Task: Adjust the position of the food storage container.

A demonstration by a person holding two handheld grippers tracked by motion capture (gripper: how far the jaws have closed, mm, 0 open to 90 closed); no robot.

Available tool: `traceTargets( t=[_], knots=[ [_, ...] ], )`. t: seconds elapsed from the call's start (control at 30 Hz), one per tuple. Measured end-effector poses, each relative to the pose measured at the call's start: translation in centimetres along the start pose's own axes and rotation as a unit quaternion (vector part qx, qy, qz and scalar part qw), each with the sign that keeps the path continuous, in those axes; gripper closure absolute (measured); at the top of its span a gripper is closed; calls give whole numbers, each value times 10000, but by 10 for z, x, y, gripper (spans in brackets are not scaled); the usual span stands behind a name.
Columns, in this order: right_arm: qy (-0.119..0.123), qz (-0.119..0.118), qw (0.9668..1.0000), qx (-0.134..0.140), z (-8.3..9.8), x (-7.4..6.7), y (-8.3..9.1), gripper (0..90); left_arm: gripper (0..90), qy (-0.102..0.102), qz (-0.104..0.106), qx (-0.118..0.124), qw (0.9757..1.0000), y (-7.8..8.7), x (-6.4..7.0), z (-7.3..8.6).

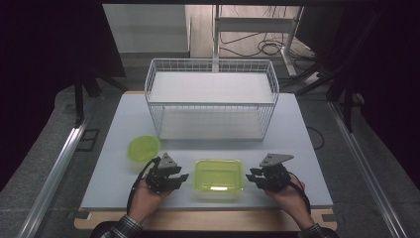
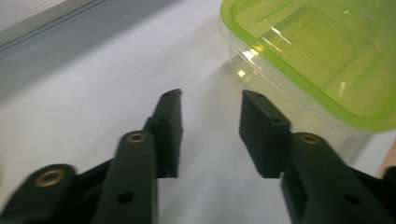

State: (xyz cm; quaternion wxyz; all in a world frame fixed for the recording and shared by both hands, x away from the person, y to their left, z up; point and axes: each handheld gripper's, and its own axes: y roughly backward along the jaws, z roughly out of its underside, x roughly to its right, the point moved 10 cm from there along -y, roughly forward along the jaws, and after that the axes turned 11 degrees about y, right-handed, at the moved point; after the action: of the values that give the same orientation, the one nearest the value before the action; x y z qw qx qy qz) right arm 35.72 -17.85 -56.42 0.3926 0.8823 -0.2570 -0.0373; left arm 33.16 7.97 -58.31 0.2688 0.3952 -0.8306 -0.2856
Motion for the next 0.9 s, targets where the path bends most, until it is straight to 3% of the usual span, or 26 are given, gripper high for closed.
traceTargets(
  t=[0.17, 0.23, 0.33, 0.57, 0.9],
  knots=[
    [34, 128, 9998, 117, -2, 0, 6, 550, 422, -61, -41, 89, 9999, 9, 2, 5],
    [40, 143, 9998, 134, -2, 0, 6, 531, 401, -24, -35, 134, 9999, 12, 2, 7],
    [32, 205, 9995, 240, -3, 0, 10, 428, 290, 45, 27, 202, 9998, 17, 3, 12],
    [-6, 305, 9989, 369, -1, 0, 15, 264, 90, -70, -298, 145, 9994, 25, 2, 30],
    [-59, 181, 9989, 435, 3, -8, 16, 118, 36, -144, -348, 132, 9992, 26, 1, 35]
  ],
)
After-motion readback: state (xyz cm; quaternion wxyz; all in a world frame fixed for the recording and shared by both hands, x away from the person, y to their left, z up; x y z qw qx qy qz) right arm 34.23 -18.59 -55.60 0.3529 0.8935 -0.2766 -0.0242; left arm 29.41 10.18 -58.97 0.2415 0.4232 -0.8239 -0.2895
